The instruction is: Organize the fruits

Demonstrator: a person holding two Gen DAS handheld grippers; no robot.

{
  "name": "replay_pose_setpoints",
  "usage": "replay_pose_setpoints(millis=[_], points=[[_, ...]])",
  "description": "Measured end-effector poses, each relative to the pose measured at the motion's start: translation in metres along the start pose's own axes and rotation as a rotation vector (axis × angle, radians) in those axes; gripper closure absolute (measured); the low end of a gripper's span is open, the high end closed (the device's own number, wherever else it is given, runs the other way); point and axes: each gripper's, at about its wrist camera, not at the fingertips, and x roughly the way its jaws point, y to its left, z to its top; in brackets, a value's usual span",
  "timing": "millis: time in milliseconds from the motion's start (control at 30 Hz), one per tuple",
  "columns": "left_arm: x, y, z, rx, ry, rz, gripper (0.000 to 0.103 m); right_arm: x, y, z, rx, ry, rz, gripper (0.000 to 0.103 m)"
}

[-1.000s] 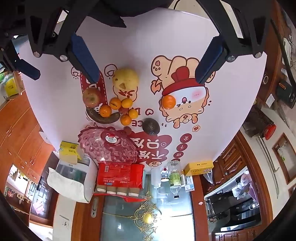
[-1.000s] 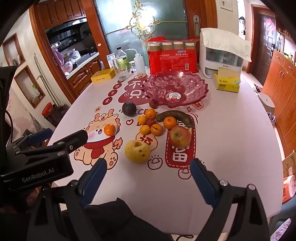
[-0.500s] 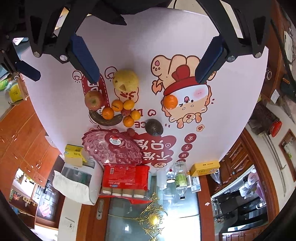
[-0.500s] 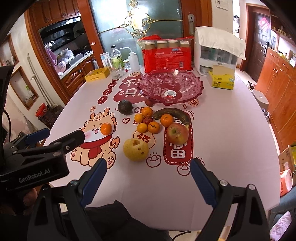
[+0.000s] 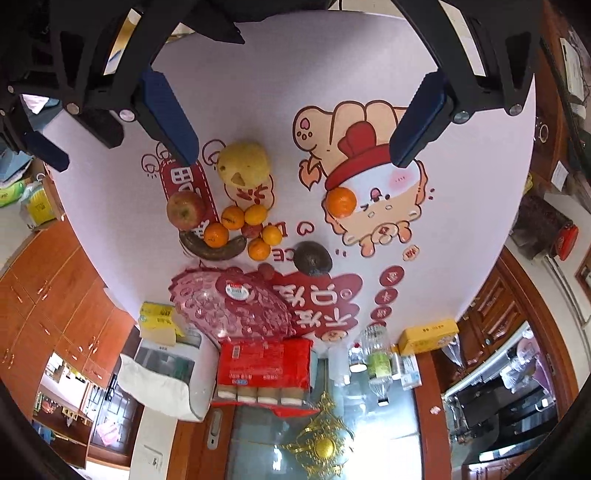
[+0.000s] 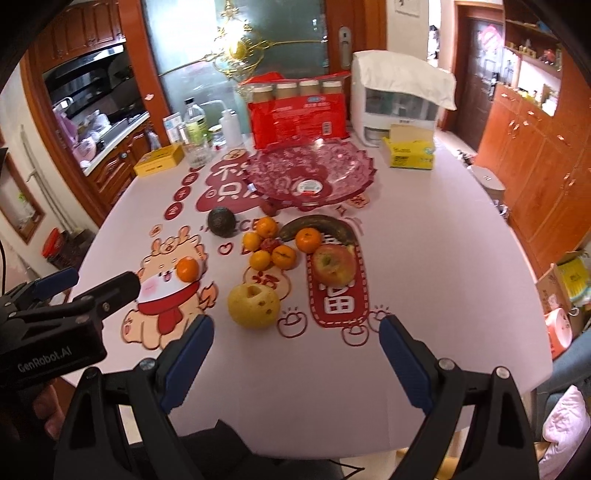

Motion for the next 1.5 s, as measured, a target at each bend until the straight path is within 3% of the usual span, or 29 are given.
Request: replay_pose_setpoints(millis=[133,367,667,1133,1267,1500], points=[[0.012,0.000,0.001,-0.005,0.050,-0.028,0.001,0.001,-0.005,-0.001,-0.001,-0.005,-0.036,0.011],[0.035,-0.010,0.002,-0.019,0.130,-0.045,0.001,0.013,-0.020,0.007,-0.097,0.008,-0.024,0.011],[0.070,-0.045,0.013,-0.124,0.225,0.009,0.001,0.043,-0.057,0.024,-0.249,0.006,0.005,0.011],[0.135,-0.066,0.000,-0.364,0.394,0.157,0.001,0.111,-0.094,0.040,-0.579,-0.093,0.232,0.012],[0.157,-0.066,-0.003,-0.416,0.442,0.171,0.001,0.136,-0.090,0.038,-0.645,-0.099,0.285,0.014],[0.195,-0.068,-0.003,-0.468,0.450,0.163,0.006,0.186,-0.073,0.027,-0.743,-0.082,0.331,0.025]])
